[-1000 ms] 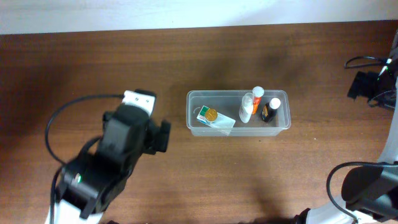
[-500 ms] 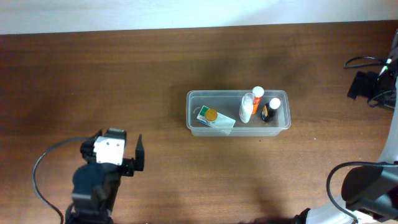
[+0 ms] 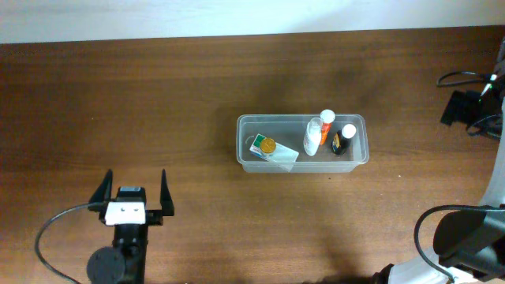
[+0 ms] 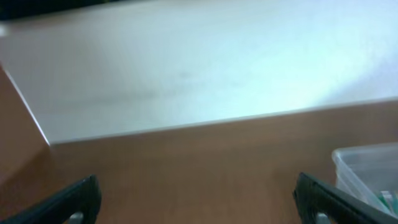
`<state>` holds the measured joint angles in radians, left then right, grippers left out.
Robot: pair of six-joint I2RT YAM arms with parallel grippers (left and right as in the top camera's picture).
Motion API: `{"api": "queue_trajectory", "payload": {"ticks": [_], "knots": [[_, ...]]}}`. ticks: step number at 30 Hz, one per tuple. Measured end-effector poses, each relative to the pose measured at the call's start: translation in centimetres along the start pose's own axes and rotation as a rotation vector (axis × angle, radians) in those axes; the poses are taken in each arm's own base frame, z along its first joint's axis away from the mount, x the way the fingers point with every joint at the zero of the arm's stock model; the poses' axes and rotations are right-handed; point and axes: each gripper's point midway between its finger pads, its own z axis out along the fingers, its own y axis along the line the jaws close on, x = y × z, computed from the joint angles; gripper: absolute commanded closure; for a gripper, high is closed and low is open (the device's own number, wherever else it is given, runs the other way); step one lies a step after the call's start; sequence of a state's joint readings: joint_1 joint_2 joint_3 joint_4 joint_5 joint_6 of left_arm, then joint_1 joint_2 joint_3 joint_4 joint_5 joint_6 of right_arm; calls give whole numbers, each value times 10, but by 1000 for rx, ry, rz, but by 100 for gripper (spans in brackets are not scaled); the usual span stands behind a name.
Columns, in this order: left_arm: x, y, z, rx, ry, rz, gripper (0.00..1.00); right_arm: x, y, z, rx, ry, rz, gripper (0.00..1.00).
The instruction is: Pack container
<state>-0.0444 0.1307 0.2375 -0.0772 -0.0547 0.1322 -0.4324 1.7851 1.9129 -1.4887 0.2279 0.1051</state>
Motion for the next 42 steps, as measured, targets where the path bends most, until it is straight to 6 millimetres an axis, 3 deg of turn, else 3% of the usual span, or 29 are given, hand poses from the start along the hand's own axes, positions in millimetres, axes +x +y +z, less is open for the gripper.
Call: {"api": "queue_trajectory", "payload": {"ticks": [13, 32, 42], "knots": [[-5, 12, -7, -62, -123, -2, 0, 0, 0, 0, 0, 0, 0, 2], [83, 0, 3, -31, 109, 8, 1, 0, 0, 0, 0, 0, 0, 2], [85, 0, 2, -30, 115, 8, 1, 0, 0, 0, 0, 0, 0, 2]]}}
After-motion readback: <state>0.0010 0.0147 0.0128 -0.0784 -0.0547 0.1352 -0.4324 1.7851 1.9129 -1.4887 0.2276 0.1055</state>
